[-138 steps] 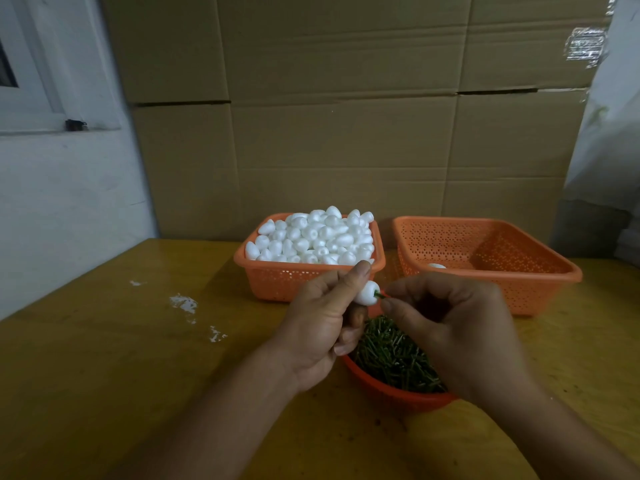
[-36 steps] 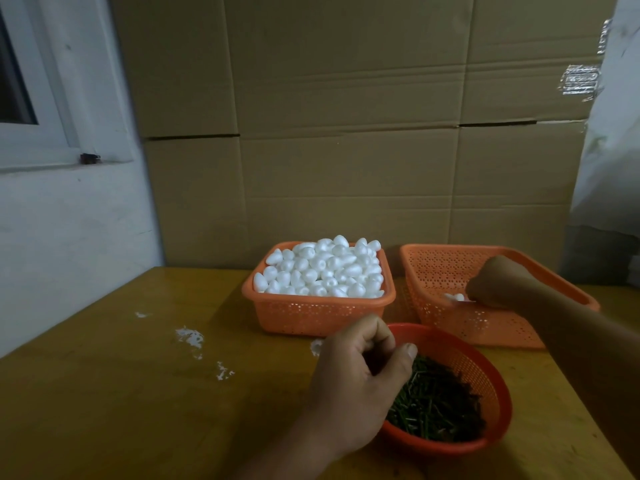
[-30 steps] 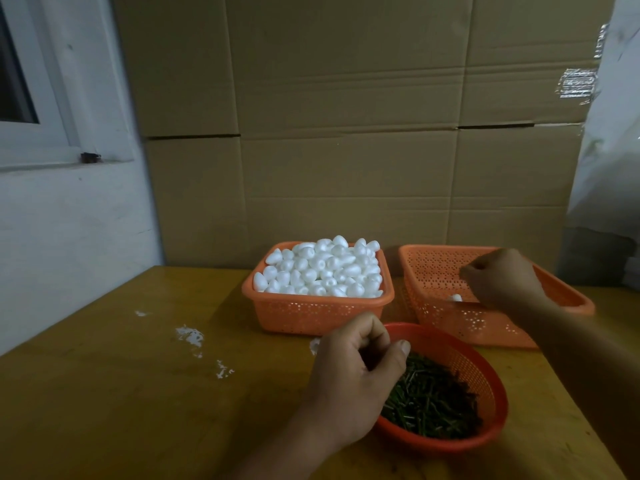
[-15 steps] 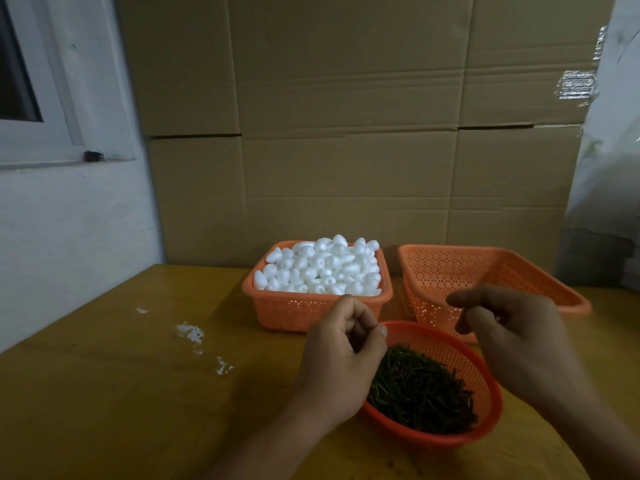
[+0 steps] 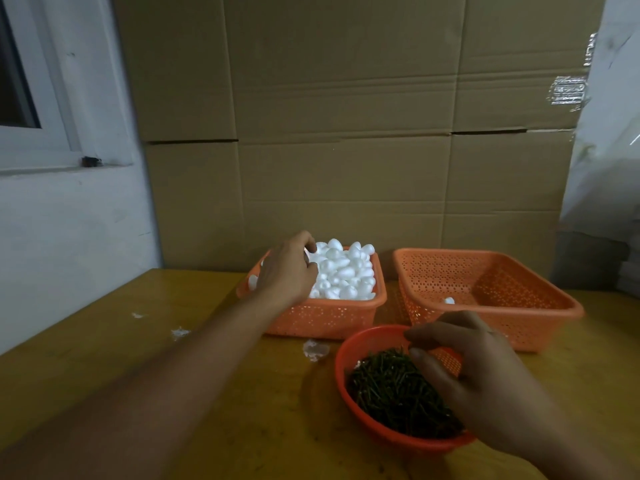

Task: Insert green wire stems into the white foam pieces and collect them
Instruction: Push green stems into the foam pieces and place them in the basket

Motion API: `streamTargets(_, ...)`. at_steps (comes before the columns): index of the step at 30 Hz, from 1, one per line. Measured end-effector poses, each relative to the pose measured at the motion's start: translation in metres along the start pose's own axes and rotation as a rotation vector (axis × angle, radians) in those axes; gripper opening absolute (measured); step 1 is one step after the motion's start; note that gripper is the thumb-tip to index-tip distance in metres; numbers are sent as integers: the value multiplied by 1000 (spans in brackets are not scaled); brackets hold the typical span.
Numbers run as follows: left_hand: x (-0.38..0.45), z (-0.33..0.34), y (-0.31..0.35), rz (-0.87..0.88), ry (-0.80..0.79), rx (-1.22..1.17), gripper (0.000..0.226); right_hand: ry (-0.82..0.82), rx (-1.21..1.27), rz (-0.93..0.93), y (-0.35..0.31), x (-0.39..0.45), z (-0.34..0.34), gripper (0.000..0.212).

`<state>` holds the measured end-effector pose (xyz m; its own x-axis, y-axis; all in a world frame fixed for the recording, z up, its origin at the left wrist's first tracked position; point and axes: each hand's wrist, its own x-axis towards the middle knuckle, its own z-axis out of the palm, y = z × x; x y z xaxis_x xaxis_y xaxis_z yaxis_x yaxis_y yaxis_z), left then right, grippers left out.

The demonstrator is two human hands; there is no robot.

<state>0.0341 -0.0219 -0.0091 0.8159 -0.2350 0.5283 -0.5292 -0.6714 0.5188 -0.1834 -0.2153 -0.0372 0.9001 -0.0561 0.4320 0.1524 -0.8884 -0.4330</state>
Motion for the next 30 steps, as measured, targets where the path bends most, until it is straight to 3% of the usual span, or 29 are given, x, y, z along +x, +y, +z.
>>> streamTargets(9, 42, 15, -5, 70, -264, 329, 51, 39, -31, -13, 5, 1, 0, 40)
streamTargets(21, 38, 17, -1, 38, -256, 426, 23, 27, -48, -13, 4, 0, 2, 40)
streamTargets(24, 37, 15, 1, -14, -267, 425, 34, 21, -60, -13, 5, 0, 3, 35)
streamTargets(30, 33, 16, -6, 34, -205, 362, 13, 17, -84, -14, 5, 0, 4, 34)
